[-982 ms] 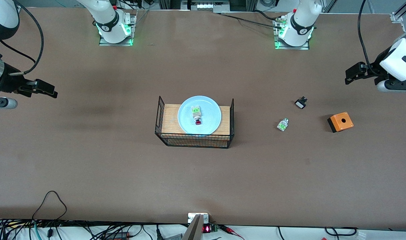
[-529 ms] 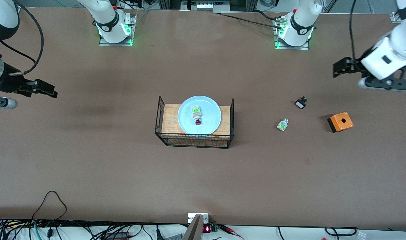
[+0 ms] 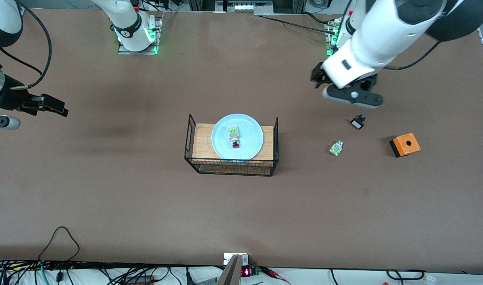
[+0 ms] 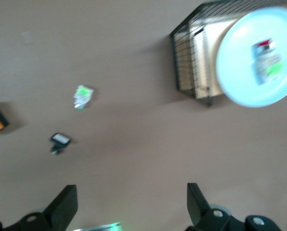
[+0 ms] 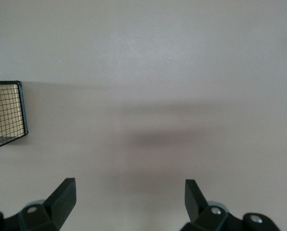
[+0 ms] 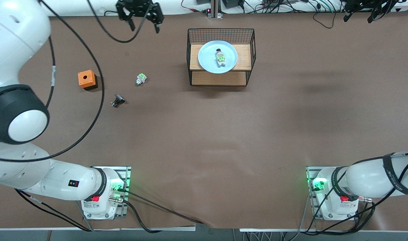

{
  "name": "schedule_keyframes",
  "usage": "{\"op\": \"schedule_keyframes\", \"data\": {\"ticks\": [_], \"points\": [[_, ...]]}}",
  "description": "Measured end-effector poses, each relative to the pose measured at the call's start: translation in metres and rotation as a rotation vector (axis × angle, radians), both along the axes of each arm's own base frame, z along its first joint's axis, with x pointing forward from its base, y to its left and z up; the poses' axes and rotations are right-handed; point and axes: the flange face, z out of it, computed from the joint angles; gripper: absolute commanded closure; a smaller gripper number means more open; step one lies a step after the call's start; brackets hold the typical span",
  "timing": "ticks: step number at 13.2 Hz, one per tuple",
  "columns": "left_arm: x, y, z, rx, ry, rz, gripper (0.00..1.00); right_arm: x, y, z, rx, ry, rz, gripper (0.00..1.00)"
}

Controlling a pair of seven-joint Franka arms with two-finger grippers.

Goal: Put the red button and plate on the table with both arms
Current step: 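Move the left gripper over the red button on the blue plate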

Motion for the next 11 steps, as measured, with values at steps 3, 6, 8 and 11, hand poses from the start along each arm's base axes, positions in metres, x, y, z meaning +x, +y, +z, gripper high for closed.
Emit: {"op": "schedule_keyframes", "data": {"ticks": [3,6,8,11], "points": [[0.022,-0.056,-0.020,-0.048,-0.039,0.135,0.00,0.000,-0.001,0.000,0.000,0.000,-0.001,0.00],[0.027,-0.122,-0.065,-0.113,-0.079,0.218,0.00,0.000,-0.001,0.000,0.000,0.000,-0.002,0.00],[0.031,-0.155,-0.111,-0.110,-0.113,0.200,0.00,0.000,-0.001,0.000,0.000,0.000,-0.003,0.00],[0.034,-0.189,-0.169,-0.072,-0.179,0.216,0.00,0.000,-0.002,0.000,0.000,0.000,-0.003,0.00]]}}
